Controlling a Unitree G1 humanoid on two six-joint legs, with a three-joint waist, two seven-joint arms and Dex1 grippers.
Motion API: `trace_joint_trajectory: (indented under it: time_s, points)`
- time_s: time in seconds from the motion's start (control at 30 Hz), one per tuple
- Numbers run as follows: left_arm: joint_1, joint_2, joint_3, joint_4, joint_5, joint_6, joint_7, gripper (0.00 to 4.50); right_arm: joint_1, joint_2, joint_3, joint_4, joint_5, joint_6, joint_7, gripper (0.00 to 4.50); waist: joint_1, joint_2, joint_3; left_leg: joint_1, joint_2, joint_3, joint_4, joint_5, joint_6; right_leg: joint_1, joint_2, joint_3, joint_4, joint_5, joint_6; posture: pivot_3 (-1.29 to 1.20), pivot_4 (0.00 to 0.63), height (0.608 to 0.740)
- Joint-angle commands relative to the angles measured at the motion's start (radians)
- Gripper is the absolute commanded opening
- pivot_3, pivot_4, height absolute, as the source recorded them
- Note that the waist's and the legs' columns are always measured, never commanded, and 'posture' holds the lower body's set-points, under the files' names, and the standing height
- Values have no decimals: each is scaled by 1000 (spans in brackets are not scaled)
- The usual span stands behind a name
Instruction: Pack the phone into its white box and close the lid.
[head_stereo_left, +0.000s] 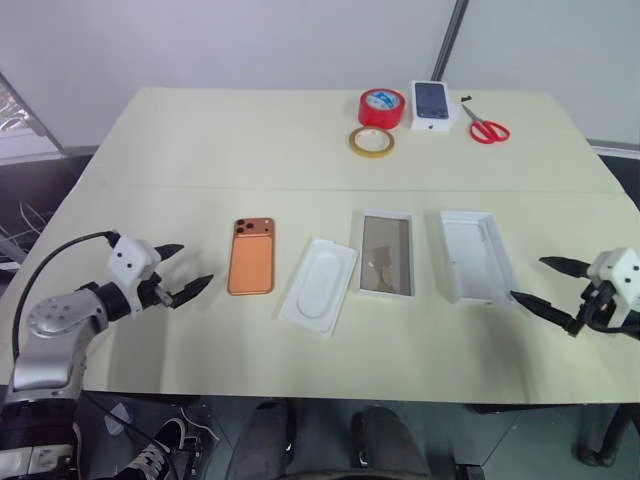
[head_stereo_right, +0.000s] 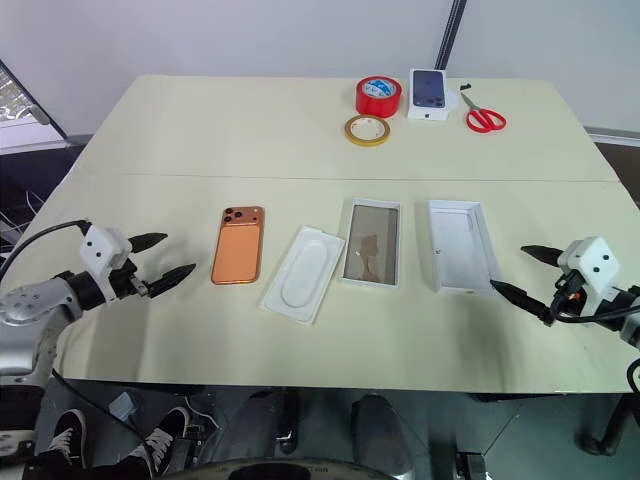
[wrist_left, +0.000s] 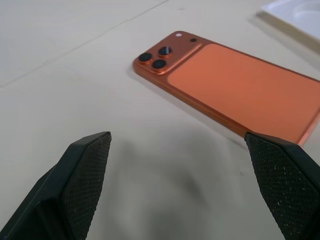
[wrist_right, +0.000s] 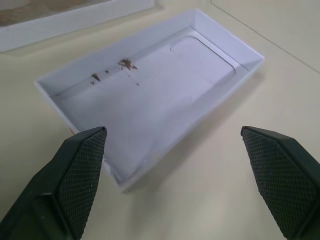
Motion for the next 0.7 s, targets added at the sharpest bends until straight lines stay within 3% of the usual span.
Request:
trace_joint_trajectory:
  time_s: [0.03, 0.27, 0.5, 0.7]
  points:
    - [-53, -7, -25, -85, -33, 96, 16, 4477, -37, 8, 8, -101, 23, 26, -21, 4500, -1, 0, 0, 0, 0, 0, 0, 0, 0, 0, 0, 0, 0, 0, 0, 0, 150, 740]
    - [-176, -78, -172, -231, -97, 467, 79, 4477, -148, 73, 164, -301, 15, 98, -46, 4500, -1, 0, 0, -1, 0, 0, 1, 0, 0, 0, 1, 0, 1, 0, 1, 0, 150, 740]
    - [-313, -155, -198, -277, -362, 1026, 110, 4477, -243, 156, 297, -366, 12, 121, -34, 4500, 0, -1, 1, -1, 0, -1, 3, 0, 0, 0, 4, 0, 2, 0, 1, 0, 150, 740]
    - [-380, -166, -219, -227, -367, 1141, 158, 4477, -227, 174, 315, -326, -32, 63, -42, 4500, 0, -1, 1, -1, 0, -2, 4, 0, 0, 1, 6, 0, 2, 0, 1, 0, 150, 740]
